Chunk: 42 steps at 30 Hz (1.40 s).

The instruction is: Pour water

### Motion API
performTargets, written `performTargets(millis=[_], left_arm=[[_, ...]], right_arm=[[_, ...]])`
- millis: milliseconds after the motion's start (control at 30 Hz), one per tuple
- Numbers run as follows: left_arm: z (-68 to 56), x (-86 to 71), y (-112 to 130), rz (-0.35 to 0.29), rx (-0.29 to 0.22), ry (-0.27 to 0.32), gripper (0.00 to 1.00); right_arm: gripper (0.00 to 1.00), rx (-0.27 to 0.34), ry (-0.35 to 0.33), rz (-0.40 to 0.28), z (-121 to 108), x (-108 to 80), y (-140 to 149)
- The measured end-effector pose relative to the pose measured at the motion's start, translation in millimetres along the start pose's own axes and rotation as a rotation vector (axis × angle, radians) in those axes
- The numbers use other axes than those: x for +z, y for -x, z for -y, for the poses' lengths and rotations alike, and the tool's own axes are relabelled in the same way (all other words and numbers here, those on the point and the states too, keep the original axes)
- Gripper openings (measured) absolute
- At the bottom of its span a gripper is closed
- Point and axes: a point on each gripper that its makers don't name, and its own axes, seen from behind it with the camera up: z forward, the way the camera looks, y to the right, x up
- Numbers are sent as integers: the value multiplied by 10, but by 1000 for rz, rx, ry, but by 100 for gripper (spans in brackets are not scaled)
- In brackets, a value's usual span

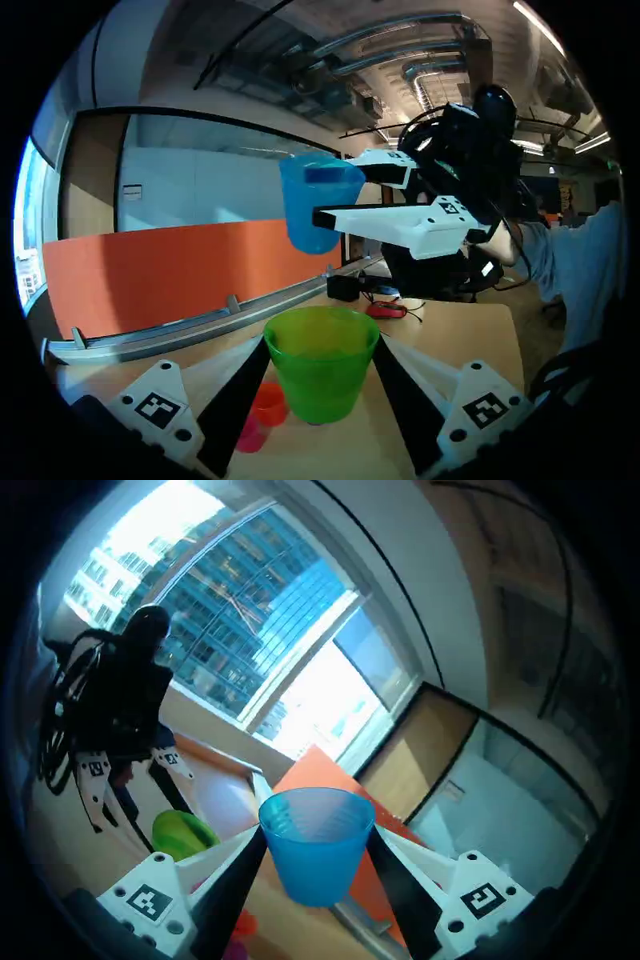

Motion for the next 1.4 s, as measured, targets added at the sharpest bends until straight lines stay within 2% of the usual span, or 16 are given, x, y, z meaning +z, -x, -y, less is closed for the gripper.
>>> performTargets(millis=[300,400,500,667,1067,1400], left_arm=[[63,-59,-38,-7,11,-20,87],[94,-85,-49,-7,13,-29,87],[120,-117,-62,-7,16,-37,87],[180,-169,-59,-4,21,-52,87],[330,-311,10,17,34,-89,87],[414,-415,110,37,42,-115,87]], right_arm=[[89,349,-49,27,175,-102,127],[89,431,-58,33,186,-138,167],[89,484,-57,39,181,-181,216],[89,521,-56,51,187,-262,325],[89,528,-43,74,220,-504,652],[89,523,-47,37,263,-685,717]])
